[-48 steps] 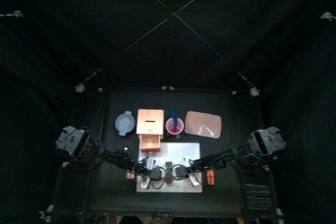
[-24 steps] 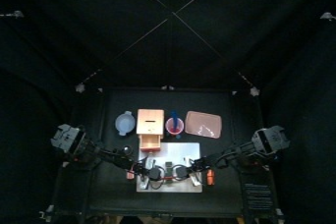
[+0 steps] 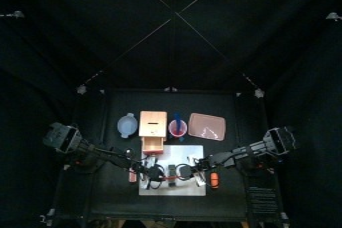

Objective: Place sushi on board then cut the sushi with the knife then place the pieces on the plate
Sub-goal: Cut the sushi into 4 pieces

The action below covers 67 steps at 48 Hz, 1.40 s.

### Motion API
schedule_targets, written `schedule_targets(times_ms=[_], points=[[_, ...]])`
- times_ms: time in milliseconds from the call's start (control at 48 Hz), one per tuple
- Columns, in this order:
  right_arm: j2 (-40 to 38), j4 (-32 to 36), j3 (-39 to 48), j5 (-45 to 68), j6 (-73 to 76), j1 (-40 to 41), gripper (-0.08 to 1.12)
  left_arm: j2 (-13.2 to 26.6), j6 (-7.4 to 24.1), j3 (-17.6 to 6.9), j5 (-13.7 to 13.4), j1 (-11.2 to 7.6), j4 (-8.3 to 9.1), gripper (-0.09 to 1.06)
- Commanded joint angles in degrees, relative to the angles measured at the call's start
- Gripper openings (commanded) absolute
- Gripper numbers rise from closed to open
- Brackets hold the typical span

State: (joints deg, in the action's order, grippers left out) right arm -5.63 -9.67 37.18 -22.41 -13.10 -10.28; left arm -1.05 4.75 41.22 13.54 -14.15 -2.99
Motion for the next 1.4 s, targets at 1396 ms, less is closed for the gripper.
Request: schedule_targets(times_ms=[1396], points=[[-33.8, -19.0, 27.2, -4.8, 71.1, 14.7, 0.31, -8.1, 7.0, 11.9, 19.9, 5.01, -1.32, 0.98]])
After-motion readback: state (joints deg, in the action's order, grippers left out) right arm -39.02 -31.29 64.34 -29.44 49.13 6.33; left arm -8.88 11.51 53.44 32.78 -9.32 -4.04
